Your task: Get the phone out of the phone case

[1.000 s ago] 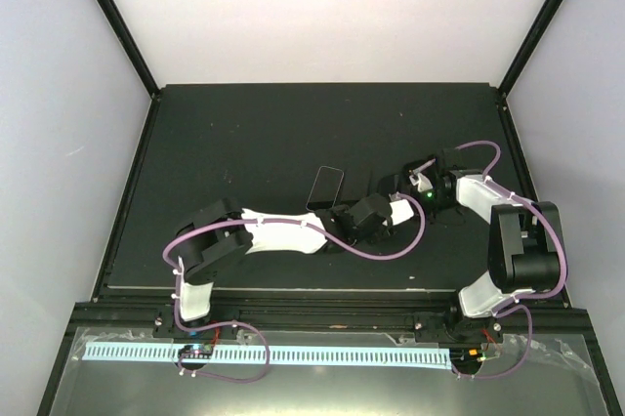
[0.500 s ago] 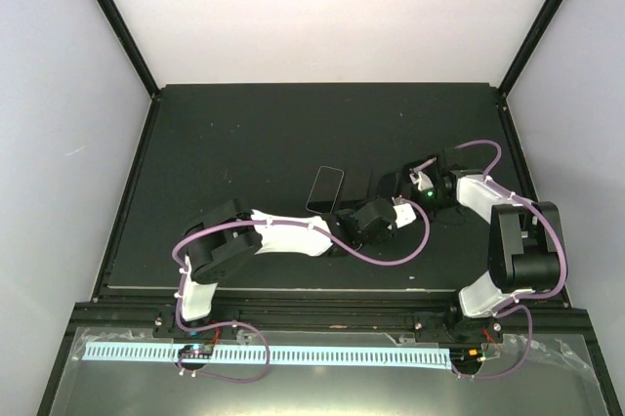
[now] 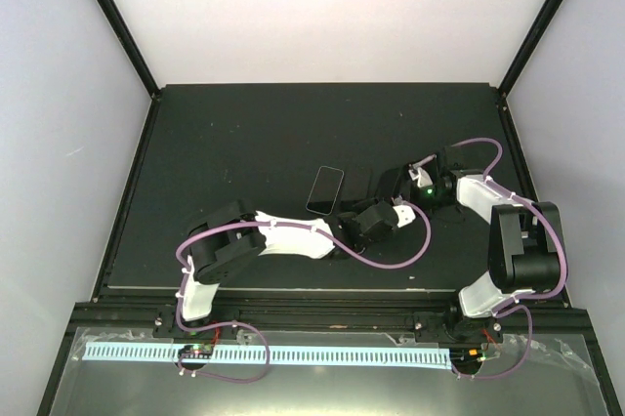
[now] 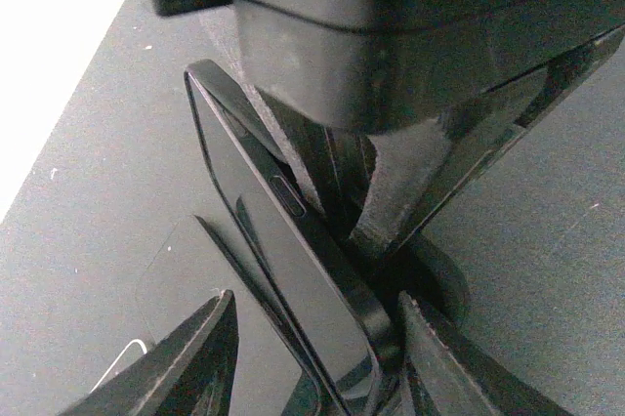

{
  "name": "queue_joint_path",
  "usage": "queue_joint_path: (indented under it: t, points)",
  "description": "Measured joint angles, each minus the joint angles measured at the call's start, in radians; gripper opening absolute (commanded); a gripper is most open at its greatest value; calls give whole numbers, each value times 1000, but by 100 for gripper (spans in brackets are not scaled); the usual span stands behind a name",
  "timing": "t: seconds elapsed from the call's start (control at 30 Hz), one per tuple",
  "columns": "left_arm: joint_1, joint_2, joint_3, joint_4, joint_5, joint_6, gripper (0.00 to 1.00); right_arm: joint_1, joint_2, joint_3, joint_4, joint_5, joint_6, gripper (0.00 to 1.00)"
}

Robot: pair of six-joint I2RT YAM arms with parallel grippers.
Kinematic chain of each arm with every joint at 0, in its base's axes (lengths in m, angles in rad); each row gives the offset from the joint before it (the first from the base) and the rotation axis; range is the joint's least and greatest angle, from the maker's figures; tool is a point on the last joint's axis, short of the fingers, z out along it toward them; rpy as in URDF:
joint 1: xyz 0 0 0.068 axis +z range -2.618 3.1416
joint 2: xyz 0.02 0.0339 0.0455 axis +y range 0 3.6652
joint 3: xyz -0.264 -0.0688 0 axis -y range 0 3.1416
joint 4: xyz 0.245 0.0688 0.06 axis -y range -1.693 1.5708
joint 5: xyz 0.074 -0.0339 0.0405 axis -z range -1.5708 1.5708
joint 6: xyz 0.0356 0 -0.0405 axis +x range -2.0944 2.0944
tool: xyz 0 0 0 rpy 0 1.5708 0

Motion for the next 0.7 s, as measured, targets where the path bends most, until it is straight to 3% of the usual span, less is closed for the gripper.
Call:
queue_joint_path:
  t: [0.7]
  points:
    - [2,-23,-27,27,-11,-51,6,1,-28,-2,43,-31,7,1]
